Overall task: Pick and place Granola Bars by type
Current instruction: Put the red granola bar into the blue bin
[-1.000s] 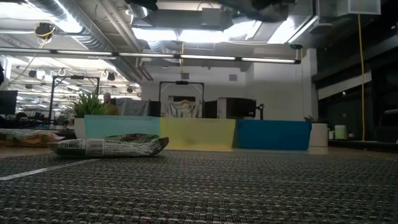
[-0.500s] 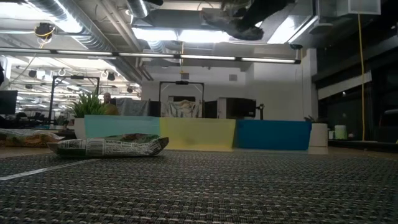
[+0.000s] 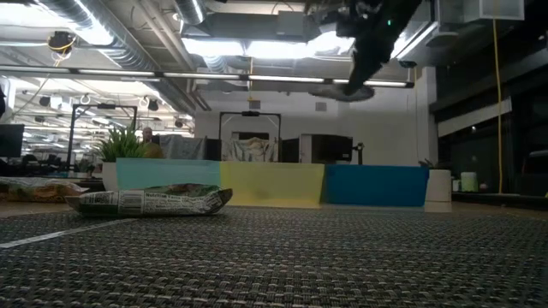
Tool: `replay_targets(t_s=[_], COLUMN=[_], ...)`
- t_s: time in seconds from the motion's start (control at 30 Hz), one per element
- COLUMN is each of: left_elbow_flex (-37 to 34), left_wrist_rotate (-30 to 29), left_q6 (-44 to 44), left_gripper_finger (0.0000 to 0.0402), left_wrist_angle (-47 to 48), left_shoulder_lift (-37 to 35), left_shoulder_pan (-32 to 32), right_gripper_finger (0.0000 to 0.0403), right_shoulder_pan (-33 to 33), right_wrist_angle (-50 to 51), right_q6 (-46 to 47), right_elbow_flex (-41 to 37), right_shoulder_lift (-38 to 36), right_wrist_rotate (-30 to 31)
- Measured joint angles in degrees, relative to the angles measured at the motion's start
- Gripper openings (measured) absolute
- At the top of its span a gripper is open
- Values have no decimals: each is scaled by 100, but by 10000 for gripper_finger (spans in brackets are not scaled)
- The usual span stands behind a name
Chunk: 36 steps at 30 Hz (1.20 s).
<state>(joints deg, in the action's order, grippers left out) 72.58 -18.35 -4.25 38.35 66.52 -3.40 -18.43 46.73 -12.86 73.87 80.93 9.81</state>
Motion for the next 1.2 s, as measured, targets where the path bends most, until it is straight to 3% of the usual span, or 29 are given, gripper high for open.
replay_targets(t_s=[0.27, 0.63, 1.2], left_elbow_flex=[0, 0, 0], left_wrist_rotate=[0, 2, 0], left_q6=[0, 0, 52], left_gripper_finger=[175, 175, 175], left_wrist_angle=[0, 2, 2], left_shoulder_lift=[2, 2, 2], left_shoulder_pan=[0, 2, 0], right_gripper_finger=[32, 32, 32], right_shoulder_pan=[-1032, -1637, -1811], right_wrist_angle=[173, 218, -227], right_q6=[-136, -261, -273], right_elbow_flex=[0, 0, -492], right_shoulder_lift=[0, 253, 1457], right_wrist_rotate=[-512, -903, -1345])
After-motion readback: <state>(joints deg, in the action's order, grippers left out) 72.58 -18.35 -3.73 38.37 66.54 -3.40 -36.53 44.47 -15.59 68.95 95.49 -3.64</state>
